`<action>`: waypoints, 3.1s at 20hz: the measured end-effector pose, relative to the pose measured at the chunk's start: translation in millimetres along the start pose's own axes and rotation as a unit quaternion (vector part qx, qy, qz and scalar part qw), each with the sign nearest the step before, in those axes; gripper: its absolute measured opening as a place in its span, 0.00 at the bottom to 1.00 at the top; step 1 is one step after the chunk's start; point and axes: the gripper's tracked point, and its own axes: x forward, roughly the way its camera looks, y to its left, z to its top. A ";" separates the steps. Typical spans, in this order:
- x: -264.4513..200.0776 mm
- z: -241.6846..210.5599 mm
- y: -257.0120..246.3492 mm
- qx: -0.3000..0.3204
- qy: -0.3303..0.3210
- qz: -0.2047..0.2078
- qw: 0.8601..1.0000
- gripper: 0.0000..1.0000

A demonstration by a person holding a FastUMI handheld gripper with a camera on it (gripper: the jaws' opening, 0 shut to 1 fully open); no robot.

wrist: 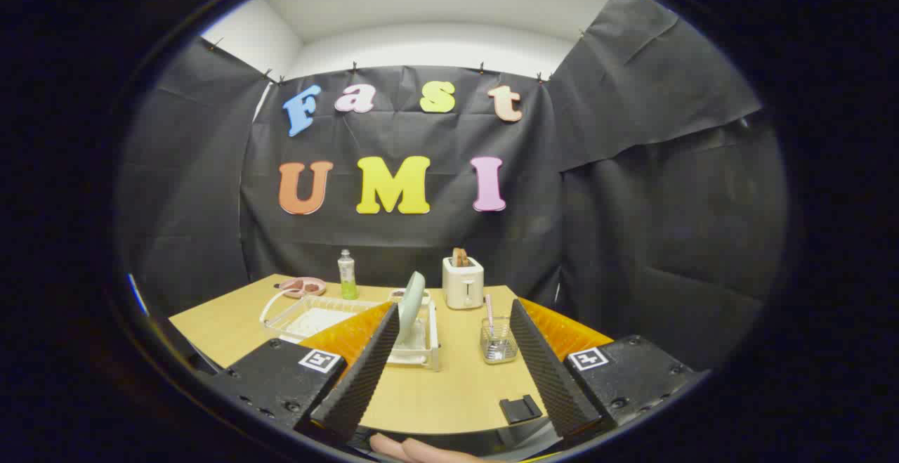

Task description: Take the plate from the dish rack, then take the spoon from the basket and place it into the plate.

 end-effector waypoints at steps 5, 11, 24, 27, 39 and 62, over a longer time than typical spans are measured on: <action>0.2 -2.1 3.8 0.002 0.001 0.007 1.000 1.00; 2.6 -1.2 5.2 0.001 -0.001 0.008 1.000 1.00; 108.8 38.2 33.2 -0.049 0.063 0.011 0.997 1.00; 159.3 35.8 46.1 -0.063 0.111 0.015 0.992 1.00; 321.4 10.7 78.4 -0.179 0.290 0.004 0.940 0.98; 344.2 -10.0 102.8 -0.255 0.483 -0.122 0.828 0.14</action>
